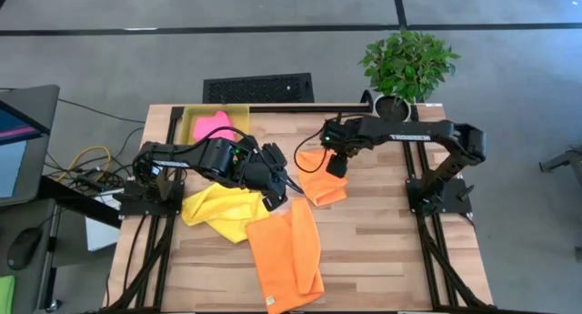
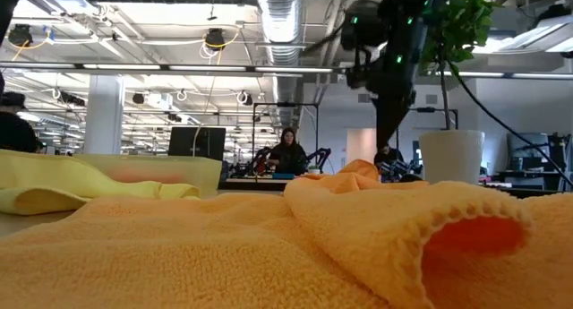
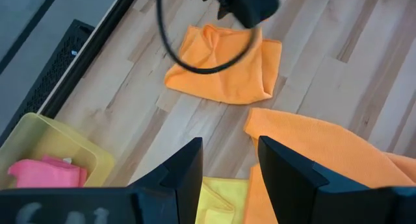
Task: Fold microfiber towels
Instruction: Put the top folded orange microfiber cloth into the yellow bin
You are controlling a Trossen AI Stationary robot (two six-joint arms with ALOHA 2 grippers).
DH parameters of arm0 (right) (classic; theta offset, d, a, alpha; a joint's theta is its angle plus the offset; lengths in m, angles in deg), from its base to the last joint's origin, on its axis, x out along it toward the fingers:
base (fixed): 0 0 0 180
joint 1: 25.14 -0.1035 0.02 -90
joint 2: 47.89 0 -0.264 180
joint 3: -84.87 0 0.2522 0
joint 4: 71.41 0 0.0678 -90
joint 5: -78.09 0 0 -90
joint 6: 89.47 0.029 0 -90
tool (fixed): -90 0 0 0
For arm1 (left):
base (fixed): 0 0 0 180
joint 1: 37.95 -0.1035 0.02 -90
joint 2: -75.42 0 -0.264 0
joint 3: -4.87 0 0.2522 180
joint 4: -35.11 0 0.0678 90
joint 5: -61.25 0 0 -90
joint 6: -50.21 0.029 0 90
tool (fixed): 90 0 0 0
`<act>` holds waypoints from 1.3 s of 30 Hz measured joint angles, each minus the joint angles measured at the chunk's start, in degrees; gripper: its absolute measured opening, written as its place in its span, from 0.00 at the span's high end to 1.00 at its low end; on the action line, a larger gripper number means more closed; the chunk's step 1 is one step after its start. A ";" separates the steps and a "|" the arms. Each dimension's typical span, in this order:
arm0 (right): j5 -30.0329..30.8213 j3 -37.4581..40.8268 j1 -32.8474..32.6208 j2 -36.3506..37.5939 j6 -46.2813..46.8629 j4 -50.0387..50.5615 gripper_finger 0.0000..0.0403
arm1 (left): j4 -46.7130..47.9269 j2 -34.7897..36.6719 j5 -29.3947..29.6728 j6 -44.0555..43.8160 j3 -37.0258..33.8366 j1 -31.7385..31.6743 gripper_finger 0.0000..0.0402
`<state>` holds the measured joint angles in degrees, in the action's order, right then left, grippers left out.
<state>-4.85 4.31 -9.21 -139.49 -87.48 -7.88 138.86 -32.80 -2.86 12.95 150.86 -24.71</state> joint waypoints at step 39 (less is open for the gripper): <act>-20.08 0.02 -5.06 24.99 -17.45 7.63 0.51 | -64.14 -0.66 -22.72 46.04 -50.36 -11.14 0.65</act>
<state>-24.93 4.33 -14.27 -114.50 -104.93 -0.24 74.72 -33.46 -25.58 58.99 100.50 -35.86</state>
